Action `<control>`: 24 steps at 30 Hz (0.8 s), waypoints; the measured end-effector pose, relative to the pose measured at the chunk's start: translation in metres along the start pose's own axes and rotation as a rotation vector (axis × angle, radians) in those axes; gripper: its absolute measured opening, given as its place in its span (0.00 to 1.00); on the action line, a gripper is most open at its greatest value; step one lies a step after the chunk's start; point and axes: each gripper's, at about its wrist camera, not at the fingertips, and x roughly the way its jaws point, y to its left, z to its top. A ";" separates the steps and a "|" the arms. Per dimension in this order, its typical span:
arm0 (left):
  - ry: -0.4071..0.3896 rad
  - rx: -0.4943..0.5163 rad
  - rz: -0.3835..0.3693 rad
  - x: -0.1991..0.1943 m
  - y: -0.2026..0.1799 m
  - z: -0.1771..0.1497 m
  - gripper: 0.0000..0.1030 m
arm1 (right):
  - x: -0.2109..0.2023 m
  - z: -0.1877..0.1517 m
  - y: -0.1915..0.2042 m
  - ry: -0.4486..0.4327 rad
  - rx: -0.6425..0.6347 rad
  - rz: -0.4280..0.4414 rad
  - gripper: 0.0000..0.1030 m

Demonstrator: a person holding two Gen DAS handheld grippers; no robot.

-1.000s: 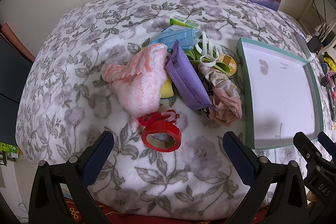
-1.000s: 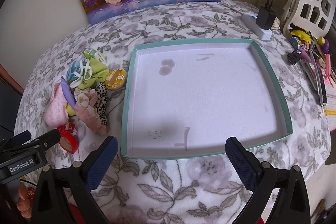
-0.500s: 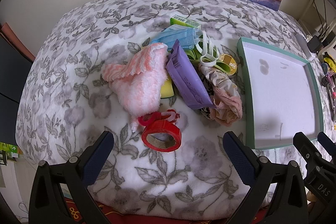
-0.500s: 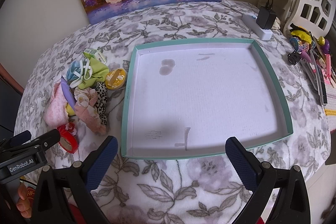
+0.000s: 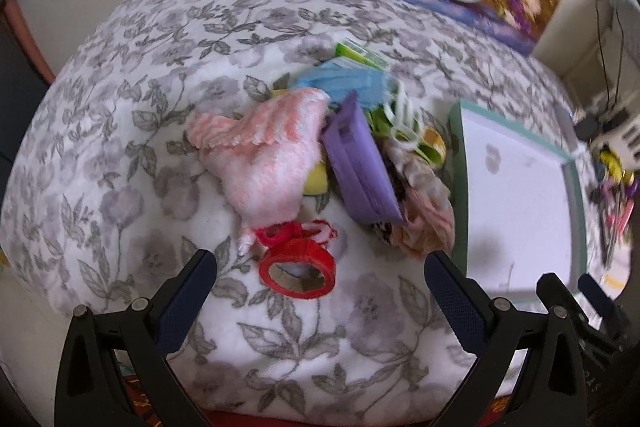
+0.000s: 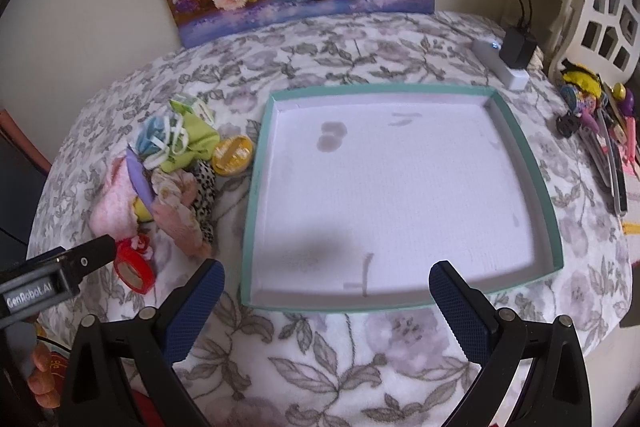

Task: Organize soft objects
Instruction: 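Grasp the red tape roll with the left tool while the right tool grasps the pink floral fabric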

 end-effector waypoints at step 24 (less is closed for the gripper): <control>0.256 -0.153 0.045 0.067 0.024 -0.005 0.98 | 0.033 0.022 0.082 0.003 -0.173 0.217 0.91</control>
